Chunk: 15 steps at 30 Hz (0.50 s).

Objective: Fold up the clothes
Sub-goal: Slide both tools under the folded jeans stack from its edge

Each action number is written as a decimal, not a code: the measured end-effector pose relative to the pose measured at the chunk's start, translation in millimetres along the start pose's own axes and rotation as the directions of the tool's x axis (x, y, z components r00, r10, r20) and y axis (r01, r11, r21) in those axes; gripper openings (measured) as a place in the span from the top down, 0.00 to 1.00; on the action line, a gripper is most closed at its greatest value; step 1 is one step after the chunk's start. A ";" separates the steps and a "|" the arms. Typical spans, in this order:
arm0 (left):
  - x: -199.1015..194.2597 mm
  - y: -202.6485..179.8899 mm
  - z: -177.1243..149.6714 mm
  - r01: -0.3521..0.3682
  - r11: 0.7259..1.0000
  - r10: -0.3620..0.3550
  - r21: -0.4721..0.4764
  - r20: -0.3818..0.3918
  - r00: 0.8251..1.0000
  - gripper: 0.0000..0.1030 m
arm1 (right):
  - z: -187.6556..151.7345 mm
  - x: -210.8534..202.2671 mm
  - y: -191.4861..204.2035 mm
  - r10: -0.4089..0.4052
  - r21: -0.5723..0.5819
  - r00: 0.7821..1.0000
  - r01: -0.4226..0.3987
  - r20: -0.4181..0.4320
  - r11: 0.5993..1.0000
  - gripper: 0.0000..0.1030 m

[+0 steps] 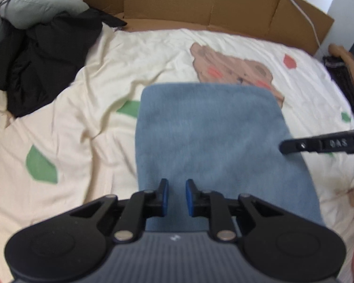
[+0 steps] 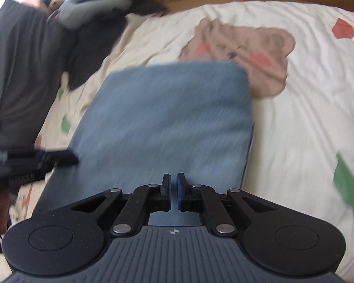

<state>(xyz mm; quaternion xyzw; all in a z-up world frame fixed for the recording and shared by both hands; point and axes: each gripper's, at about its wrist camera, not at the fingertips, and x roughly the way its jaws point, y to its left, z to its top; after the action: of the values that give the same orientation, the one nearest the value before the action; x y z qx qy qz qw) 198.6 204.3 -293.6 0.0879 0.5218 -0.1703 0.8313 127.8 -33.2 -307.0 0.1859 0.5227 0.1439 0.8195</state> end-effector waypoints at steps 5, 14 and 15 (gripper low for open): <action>-20.4 2.7 -14.1 0.008 0.998 -0.008 -0.059 0.008 1.000 0.78 | -21.7 -20.3 8.1 0.007 0.021 1.000 -0.007 -0.005 1.000 0.91; -52.1 10.0 -48.2 -0.030 0.988 0.032 -0.152 0.016 0.999 0.45 | -61.8 -61.2 -2.0 0.018 0.201 0.999 -0.026 0.039 0.979 0.49; -53.1 12.1 -53.8 -0.020 0.985 0.023 -0.172 0.015 1.000 0.45 | -66.5 -61.2 -3.2 0.029 0.213 0.999 -0.035 0.031 0.976 0.49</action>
<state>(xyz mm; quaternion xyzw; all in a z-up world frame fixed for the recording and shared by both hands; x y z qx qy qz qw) 137.0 243.2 -270.1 0.0200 0.5266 -0.1163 0.8419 42.2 -52.1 -284.8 0.2834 0.5205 0.0975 0.7996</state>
